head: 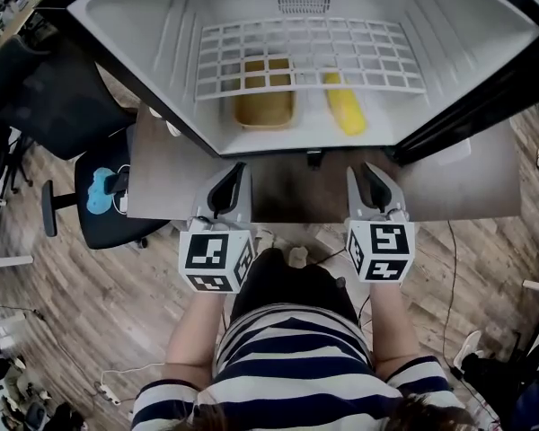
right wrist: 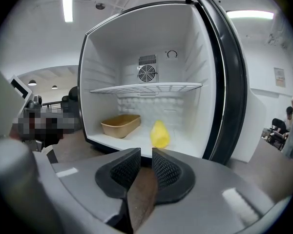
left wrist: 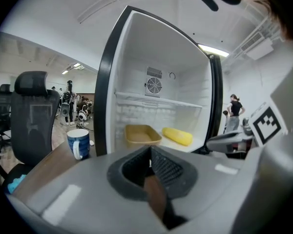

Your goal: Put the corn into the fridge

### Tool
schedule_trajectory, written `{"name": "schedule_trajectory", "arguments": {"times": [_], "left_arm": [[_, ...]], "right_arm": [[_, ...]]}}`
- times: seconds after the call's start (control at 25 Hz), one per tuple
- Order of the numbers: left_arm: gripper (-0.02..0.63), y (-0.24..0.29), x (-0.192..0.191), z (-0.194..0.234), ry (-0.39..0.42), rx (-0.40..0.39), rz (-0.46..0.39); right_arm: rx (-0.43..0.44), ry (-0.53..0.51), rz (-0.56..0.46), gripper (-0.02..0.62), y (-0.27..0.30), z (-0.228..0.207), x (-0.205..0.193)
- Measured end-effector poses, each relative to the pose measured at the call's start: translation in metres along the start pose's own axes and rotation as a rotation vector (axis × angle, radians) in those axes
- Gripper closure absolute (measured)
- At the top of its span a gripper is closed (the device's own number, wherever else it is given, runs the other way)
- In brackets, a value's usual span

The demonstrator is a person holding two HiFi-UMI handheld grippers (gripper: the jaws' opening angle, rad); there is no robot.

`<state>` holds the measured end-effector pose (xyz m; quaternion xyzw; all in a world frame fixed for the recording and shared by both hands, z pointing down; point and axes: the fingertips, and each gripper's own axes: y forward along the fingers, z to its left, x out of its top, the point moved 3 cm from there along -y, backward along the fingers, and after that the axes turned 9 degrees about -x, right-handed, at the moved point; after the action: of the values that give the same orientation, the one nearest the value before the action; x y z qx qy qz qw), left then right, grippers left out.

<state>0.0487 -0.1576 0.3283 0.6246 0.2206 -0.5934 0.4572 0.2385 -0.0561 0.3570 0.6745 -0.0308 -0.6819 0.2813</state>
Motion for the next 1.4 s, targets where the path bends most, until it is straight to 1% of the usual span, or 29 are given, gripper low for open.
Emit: {"name": "schedule_trajectory", "arguments": {"times": [0.08, 0.2, 0.48, 0.64, 0.84, 1.12, 1.4], "left_arm": [[0.606, -0.004, -0.003, 0.002, -0.005, 0.009, 0.006], [0.606, -0.01, -0.006, 0.004, -0.011, 0.021, 0.012], [0.606, -0.021, -0.006, 0.006, -0.017, 0.052, 0.002], [0.606, -0.028, -0.005, 0.006, -0.018, 0.066, -0.005], [0.606, -0.032, -0.004, 0.01, -0.024, 0.082, -0.012], [0.606, -0.032, -0.003, 0.012, -0.033, 0.08, -0.004], [0.606, -0.03, -0.003, 0.009, -0.025, 0.07, 0.009]], "right_arm": [[-0.004, 0.005, -0.004, 0.542, -0.003, -0.001, -0.001], [-0.022, 0.006, -0.011, 0.601, -0.007, -0.005, 0.001], [0.014, 0.043, -0.019, 0.601, -0.013, -0.008, 0.002], [0.044, 0.059, -0.007, 0.601, -0.013, -0.003, 0.001], [0.065, 0.066, -0.017, 0.601, -0.013, 0.001, 0.005], [0.084, 0.057, -0.019, 0.601, -0.011, 0.005, 0.013], [0.098, 0.071, -0.013, 0.601, -0.009, 0.006, 0.013]]}}
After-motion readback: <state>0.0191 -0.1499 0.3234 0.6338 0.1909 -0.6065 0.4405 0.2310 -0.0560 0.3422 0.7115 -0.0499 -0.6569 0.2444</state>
